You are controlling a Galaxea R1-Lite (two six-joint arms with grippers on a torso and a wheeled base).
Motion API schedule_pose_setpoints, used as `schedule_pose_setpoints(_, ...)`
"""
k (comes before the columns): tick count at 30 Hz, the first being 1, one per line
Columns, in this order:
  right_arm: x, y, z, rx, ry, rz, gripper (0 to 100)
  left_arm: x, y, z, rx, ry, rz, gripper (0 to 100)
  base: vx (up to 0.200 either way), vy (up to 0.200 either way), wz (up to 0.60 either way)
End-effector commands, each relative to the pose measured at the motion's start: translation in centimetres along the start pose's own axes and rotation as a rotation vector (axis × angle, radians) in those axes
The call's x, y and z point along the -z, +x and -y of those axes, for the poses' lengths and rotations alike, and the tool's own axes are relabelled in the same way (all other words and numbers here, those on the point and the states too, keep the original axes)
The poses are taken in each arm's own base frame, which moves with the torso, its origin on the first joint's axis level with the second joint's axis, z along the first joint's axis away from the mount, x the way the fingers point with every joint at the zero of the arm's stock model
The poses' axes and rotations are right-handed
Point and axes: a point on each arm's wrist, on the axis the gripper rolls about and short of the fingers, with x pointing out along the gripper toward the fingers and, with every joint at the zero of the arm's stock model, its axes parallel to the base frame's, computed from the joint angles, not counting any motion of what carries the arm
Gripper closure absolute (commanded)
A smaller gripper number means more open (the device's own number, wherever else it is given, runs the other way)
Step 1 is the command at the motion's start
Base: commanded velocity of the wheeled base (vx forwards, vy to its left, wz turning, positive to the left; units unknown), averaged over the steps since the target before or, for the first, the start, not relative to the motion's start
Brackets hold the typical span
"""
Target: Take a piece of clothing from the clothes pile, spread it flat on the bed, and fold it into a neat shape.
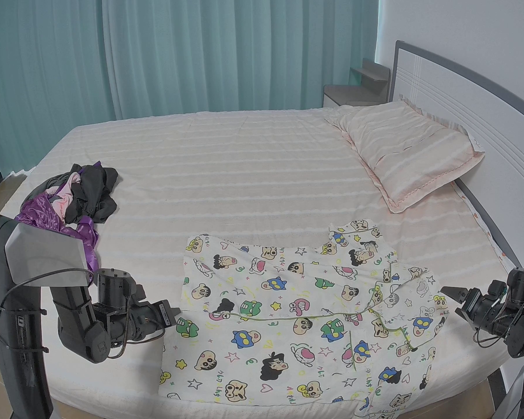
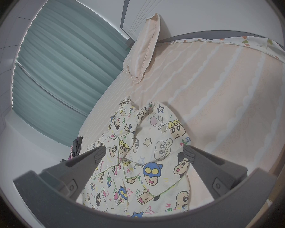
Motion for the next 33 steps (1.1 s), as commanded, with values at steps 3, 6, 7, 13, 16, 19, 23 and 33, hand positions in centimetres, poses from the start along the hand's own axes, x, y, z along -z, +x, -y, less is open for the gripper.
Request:
schedule_pose_setpoints(3,0.2,-0.3,0.0,0.002,0.001,-0.002,0,0.2,0.5,-0.3,-0.005,-0.003,-0.010,0,0.000,0.000,0.00)
schedule_pose_setpoints(6,0.2,-0.3,0.0,0.004,0.001,-0.001,0,0.1,0.3,-0.4,-0.010,-0.007,-0.004,0,0.000,0.000,0.00)
schedule_pose_setpoints(7,0.2,-0.3,0.0,0.006,0.000,0.001,0,-0.1,0.2,-0.6,-0.015,-0.012,0.000,0,0.000,0.000,0.00)
schedule_pose_setpoints(13,0.2,-0.3,0.0,0.009,-0.006,0.003,0,-1.2,-3.0,-1.5,-0.051,-0.053,0.052,0,0.000,0.000,0.00)
schedule_pose_setpoints(16,0.2,-0.3,0.0,0.013,-0.007,0.004,0,-0.8,-4.7,-1.5,-0.060,-0.075,0.042,0,0.000,0.000,0.00)
schedule_pose_setpoints(19,0.2,-0.3,0.0,0.023,-0.011,0.012,0,0.5,-5.8,-1.5,-0.076,-0.087,-0.005,0,0.000,0.000,0.00)
schedule_pose_setpoints(23,0.6,-0.3,0.4,0.092,-0.062,-0.013,0,3.1,-8.1,-0.2,-0.078,-0.113,-0.095,0,0.000,0.000,0.00)
schedule_pose_setpoints(33,1.7,-1.1,0.4,0.136,-0.103,-0.131,0,5.6,-9.9,1.6,-0.064,-0.155,-0.191,0,-0.140,0.000,0.00)
